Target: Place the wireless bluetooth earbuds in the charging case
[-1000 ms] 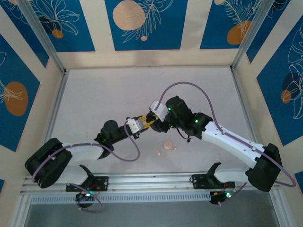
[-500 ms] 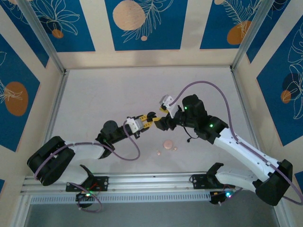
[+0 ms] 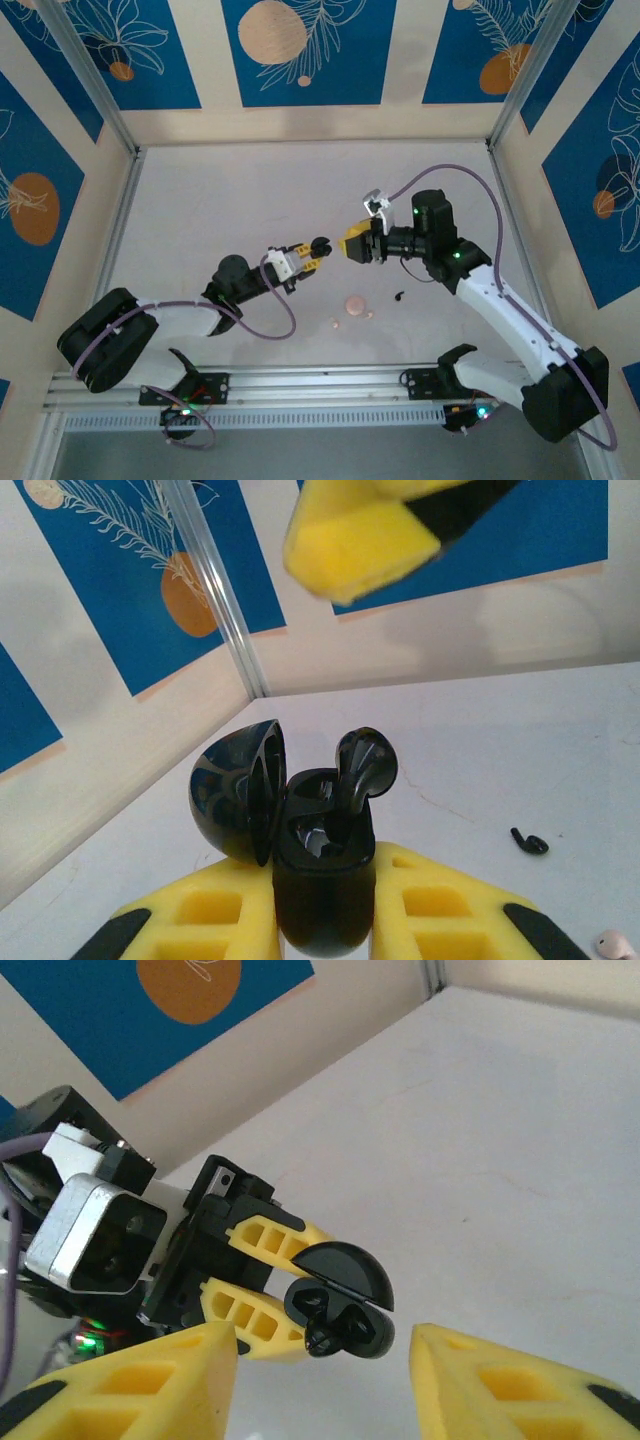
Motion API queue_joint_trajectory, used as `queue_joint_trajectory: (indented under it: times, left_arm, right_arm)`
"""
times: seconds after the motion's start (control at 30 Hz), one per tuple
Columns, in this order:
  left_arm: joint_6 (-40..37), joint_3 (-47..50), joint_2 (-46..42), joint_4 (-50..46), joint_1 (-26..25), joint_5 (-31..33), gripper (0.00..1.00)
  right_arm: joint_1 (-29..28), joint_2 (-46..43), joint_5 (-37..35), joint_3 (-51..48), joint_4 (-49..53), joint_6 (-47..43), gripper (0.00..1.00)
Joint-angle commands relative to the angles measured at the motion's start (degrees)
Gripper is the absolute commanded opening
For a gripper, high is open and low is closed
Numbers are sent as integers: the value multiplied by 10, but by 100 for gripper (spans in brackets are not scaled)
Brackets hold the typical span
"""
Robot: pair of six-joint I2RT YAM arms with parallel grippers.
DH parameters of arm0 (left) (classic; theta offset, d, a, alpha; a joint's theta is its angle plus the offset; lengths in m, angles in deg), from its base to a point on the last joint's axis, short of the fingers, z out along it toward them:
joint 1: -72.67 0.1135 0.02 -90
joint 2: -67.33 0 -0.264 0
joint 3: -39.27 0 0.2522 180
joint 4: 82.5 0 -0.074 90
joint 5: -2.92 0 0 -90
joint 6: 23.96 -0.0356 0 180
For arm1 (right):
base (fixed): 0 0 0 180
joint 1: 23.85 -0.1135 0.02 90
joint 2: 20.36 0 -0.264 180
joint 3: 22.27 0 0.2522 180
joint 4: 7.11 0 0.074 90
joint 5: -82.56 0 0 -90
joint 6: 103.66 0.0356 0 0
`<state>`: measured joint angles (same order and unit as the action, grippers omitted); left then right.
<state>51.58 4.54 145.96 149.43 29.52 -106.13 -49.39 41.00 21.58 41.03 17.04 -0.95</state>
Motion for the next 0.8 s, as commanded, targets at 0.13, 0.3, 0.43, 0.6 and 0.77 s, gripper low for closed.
queue_joint_trajectory:
  times: [0.13,0.3,0.43,0.6,0.77]
  left_arm:
    - [13,6,1,38,-7,-14,21]
    - [11,6,-1,37,-7,-13,21]
    - [11,5,-1,37,-7,-11,21]
    - [10,4,-1,39,-7,-11,21]
    - [11,4,-5,39,-7,-10,21]
  right_arm:
    - [12,52,104,-7,-60,82,39]
    - [12,70,116,-7,-63,87,34]
    - [12,77,127,-8,-62,88,31]
    - [10,88,136,-7,-57,84,28]
    - [7,99,144,-6,-53,81,25]
